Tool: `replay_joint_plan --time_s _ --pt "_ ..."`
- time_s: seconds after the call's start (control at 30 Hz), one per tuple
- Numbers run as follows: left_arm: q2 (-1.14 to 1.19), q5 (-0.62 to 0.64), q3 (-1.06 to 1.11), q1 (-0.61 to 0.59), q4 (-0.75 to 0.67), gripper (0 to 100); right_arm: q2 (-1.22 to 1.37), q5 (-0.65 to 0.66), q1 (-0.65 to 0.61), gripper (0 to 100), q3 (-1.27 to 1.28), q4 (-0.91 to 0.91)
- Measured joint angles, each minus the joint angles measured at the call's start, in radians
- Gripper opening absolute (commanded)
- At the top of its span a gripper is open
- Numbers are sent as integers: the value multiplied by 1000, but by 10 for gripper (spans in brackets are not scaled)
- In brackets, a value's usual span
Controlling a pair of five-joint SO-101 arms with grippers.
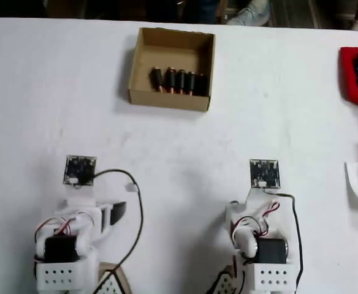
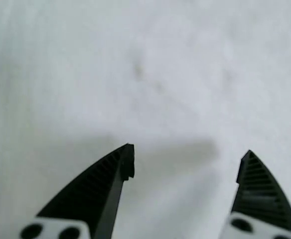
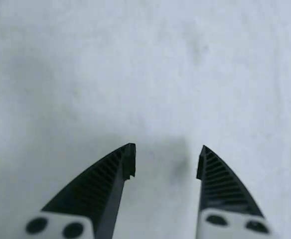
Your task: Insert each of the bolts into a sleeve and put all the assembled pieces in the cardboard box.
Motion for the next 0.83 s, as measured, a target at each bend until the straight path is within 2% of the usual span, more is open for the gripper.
replay_joint_plan --time_s 0.83 --pt "0 -32 2 0 0 336 0 0 0 191 0 0"
